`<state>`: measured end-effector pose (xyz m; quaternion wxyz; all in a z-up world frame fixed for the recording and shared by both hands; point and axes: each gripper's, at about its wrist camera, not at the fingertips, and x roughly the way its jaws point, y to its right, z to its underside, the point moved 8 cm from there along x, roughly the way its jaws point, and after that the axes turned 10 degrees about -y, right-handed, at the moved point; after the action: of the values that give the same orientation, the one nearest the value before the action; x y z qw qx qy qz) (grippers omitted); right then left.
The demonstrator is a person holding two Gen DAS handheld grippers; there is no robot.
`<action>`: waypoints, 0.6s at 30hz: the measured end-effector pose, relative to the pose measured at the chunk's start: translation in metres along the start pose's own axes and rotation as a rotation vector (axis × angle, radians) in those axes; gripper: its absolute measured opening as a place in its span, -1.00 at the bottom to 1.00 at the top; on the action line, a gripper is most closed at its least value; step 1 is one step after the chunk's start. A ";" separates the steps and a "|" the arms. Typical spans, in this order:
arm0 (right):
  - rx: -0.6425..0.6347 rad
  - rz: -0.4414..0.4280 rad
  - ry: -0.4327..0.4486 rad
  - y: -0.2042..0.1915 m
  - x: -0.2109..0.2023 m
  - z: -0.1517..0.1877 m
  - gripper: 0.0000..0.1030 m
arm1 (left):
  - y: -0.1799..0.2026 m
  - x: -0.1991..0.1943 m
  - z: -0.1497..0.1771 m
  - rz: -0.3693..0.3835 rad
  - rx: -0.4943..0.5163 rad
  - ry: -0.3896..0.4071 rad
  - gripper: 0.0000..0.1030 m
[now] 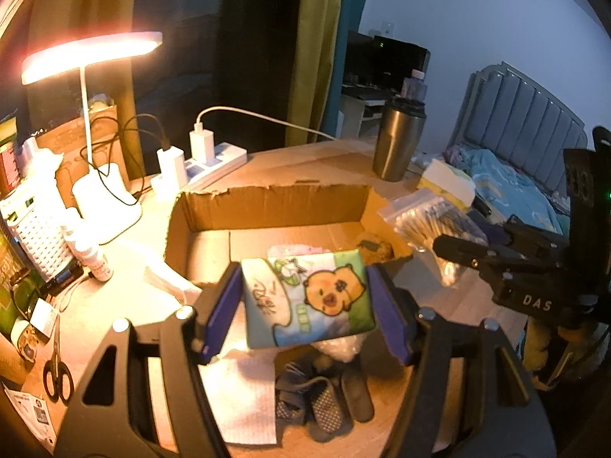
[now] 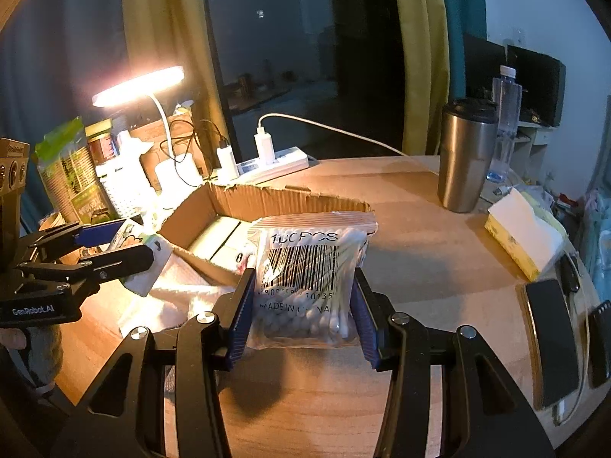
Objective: Organize soft objects
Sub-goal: 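Drop the green card box into the cardboard box while the right gripper holds the swab bag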
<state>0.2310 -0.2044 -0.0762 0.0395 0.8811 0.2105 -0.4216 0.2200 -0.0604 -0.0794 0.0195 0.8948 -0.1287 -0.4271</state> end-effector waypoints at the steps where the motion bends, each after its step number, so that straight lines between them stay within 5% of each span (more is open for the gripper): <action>1: -0.001 0.000 0.001 0.001 0.001 -0.002 -0.03 | -0.001 0.001 -0.001 -0.001 -0.002 -0.001 0.30; 18: 0.058 -0.015 0.008 0.062 0.017 -0.016 -0.03 | 0.024 0.057 -0.041 -0.010 0.001 -0.046 0.30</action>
<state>0.2770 -0.2514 -0.0859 0.0098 0.8819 0.2050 -0.4244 0.2810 -0.1005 -0.0932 0.0138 0.8854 -0.1251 -0.4474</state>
